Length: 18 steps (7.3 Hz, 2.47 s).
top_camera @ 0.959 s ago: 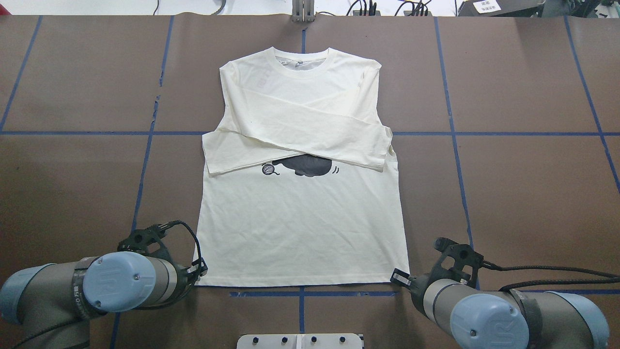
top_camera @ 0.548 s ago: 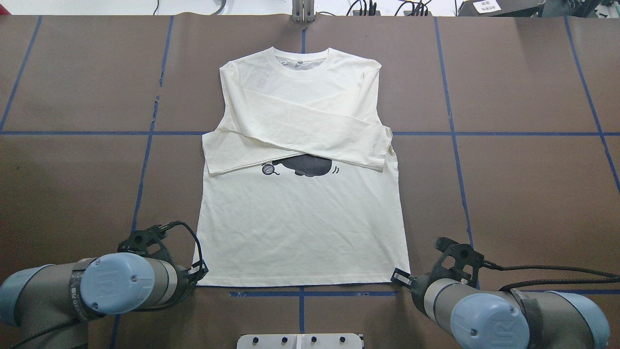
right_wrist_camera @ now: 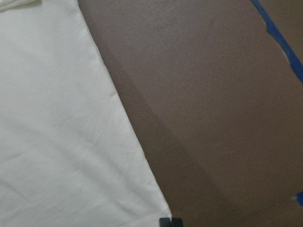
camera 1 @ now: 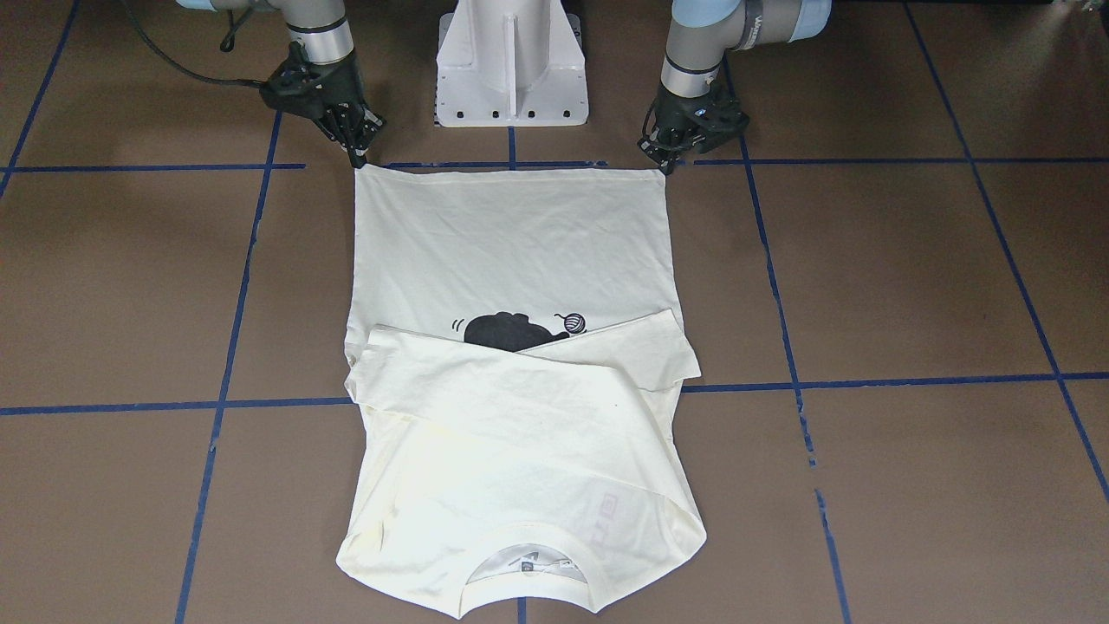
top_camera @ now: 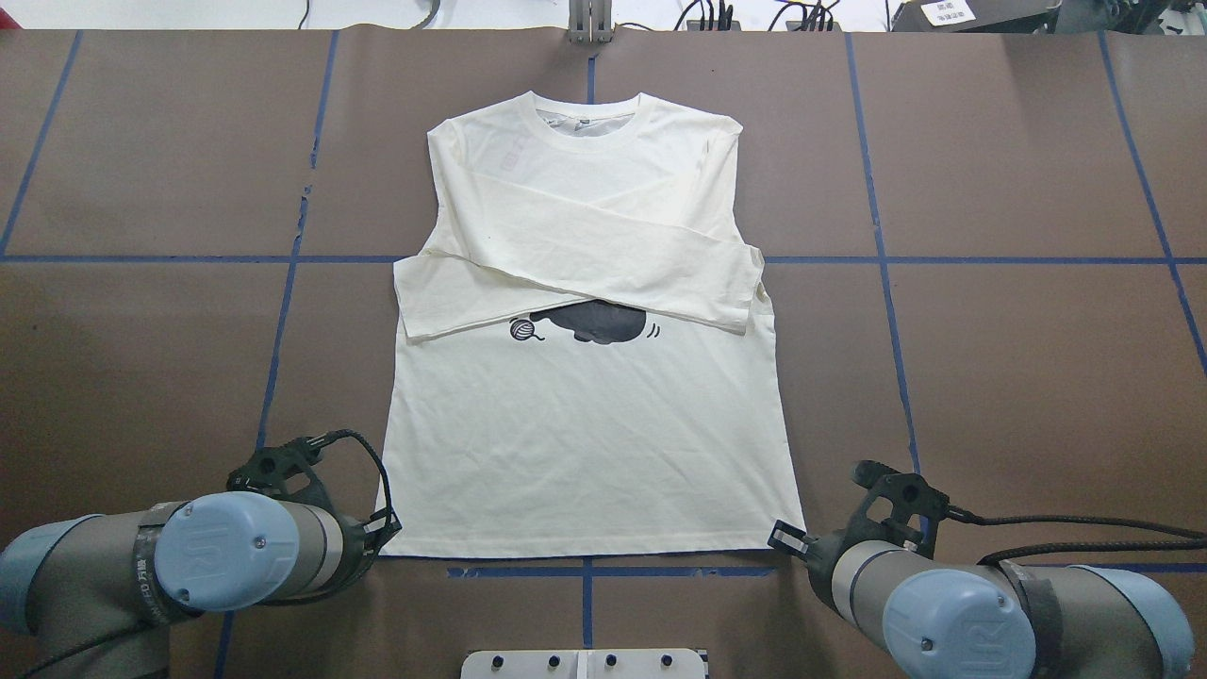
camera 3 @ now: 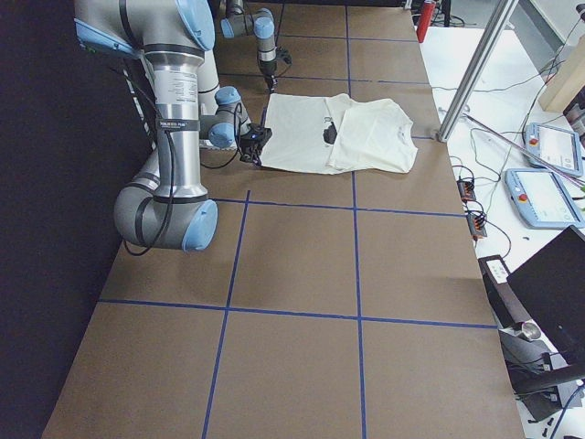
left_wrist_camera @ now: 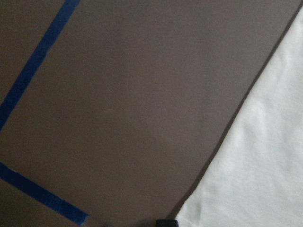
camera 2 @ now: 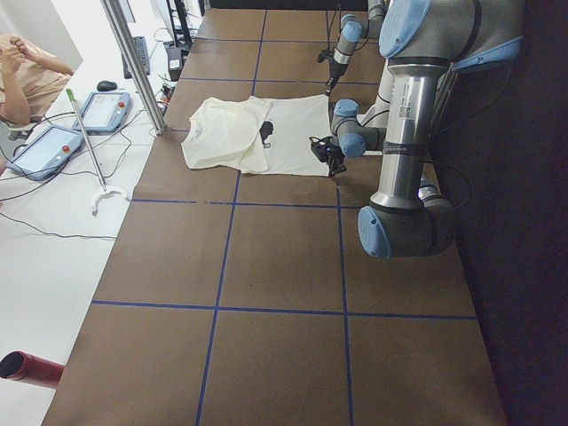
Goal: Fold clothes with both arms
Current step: 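Grasp both hem corners nearest the robot with left and right grippers, then lift the hem with both grippers and fold it toward the collar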
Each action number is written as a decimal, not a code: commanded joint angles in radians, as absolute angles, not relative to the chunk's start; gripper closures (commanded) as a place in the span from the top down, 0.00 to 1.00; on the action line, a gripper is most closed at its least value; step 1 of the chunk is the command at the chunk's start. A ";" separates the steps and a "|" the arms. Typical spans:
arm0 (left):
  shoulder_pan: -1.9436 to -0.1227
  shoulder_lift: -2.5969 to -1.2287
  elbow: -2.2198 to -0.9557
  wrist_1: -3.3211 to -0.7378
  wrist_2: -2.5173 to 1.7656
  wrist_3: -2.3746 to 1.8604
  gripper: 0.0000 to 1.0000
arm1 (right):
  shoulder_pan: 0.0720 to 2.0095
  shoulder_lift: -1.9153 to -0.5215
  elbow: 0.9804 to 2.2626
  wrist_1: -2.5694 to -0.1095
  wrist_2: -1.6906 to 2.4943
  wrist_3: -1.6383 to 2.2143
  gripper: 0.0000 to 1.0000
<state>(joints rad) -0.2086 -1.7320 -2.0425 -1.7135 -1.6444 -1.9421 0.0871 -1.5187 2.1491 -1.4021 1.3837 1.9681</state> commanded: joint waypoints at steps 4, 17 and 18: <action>-0.204 -1.735 -2.034 -1.715 -1.641 -1.940 0.51 | 0.091 -1.516 2.155 -1.402 1.382 1.968 0.00; -0.196 -1.718 -2.135 -1.704 -1.649 -1.934 0.00 | 0.103 -1.528 2.186 -1.401 1.384 1.968 0.00; -0.193 -1.694 -2.193 -1.698 -1.649 -1.945 0.00 | 0.097 -1.576 2.238 -1.401 1.390 1.968 0.00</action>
<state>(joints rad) -0.1964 -1.7193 -2.1314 -1.7054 -1.6497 -1.9356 0.0992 -1.5384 2.1907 -1.4011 1.3847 1.9681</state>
